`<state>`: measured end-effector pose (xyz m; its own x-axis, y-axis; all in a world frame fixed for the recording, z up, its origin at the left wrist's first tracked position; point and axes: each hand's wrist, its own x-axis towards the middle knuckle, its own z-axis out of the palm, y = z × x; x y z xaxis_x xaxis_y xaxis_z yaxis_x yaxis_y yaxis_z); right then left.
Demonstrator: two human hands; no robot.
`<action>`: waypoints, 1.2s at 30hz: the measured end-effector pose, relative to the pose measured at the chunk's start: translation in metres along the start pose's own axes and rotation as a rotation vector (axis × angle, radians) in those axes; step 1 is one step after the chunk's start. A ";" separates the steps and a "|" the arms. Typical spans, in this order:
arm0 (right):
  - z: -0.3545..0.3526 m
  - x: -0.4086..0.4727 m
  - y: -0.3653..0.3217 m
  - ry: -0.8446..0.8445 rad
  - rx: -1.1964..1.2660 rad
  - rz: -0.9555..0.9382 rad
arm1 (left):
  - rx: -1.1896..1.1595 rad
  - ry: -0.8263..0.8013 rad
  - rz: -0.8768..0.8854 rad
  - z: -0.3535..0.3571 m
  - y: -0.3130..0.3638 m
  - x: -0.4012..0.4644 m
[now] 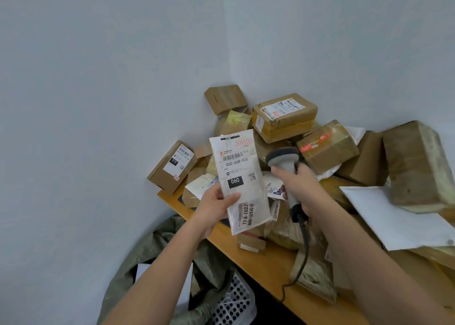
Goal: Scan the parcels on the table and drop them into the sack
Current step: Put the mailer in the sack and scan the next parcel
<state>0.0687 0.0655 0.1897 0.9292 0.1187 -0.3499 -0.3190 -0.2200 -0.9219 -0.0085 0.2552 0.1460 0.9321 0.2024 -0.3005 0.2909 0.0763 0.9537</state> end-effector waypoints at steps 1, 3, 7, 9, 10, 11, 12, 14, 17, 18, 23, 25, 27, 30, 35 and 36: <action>-0.002 -0.006 -0.010 -0.022 -0.006 -0.026 | 0.007 0.033 -0.013 -0.004 0.000 0.002; -0.006 -0.018 -0.028 -0.078 -0.022 -0.070 | 0.000 0.086 -0.039 -0.010 -0.002 0.006; -0.012 -0.046 -0.060 -0.239 0.007 -0.128 | -0.069 0.168 -0.093 -0.017 -0.002 0.010; -0.014 -0.060 -0.072 -0.299 -0.025 -0.160 | -0.099 0.186 -0.109 -0.020 -0.002 0.012; -0.016 -0.067 -0.078 -0.324 -0.036 -0.174 | -0.114 0.196 -0.114 -0.022 -0.002 0.013; -0.017 -0.074 -0.082 -0.346 -0.034 -0.187 | -0.129 0.210 -0.118 -0.023 -0.002 0.014; -0.018 -0.080 -0.086 -0.368 -0.022 -0.199 | -0.142 0.226 -0.119 -0.024 -0.001 0.014; -0.021 -0.089 -0.092 -0.392 -0.026 -0.223 | -0.166 0.251 -0.118 -0.027 -0.001 0.014; -0.024 -0.098 -0.097 -0.391 -0.053 -0.254 | -0.179 0.267 -0.124 -0.029 0.000 0.013; -0.024 -0.100 -0.098 -0.390 -0.048 -0.264 | -0.180 0.272 -0.128 -0.030 0.000 0.012; -0.029 -0.107 -0.100 -0.390 -0.009 -0.279 | -0.175 0.305 -0.144 -0.034 -0.003 0.012; -0.031 -0.109 -0.100 -0.393 0.010 -0.280 | -0.172 0.319 -0.146 -0.034 -0.005 0.013; -0.033 -0.110 -0.100 -0.392 0.006 -0.282 | -0.171 0.328 -0.150 -0.035 -0.008 0.014; -0.034 -0.110 -0.099 -0.392 0.009 -0.288 | -0.181 0.349 -0.160 -0.037 -0.012 0.014; -0.024 -0.098 -0.091 -0.379 -0.020 -0.237 | -0.187 0.513 -0.205 -0.060 -0.030 0.015; -0.019 -0.094 -0.087 -0.377 -0.032 -0.217 | -0.204 0.566 -0.220 -0.067 -0.036 0.015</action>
<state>0.0122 0.0550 0.3060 0.8392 0.5094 -0.1902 -0.1122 -0.1801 -0.9772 -0.0194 0.3213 0.1068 0.5804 0.6409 -0.5023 0.3640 0.3477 0.8641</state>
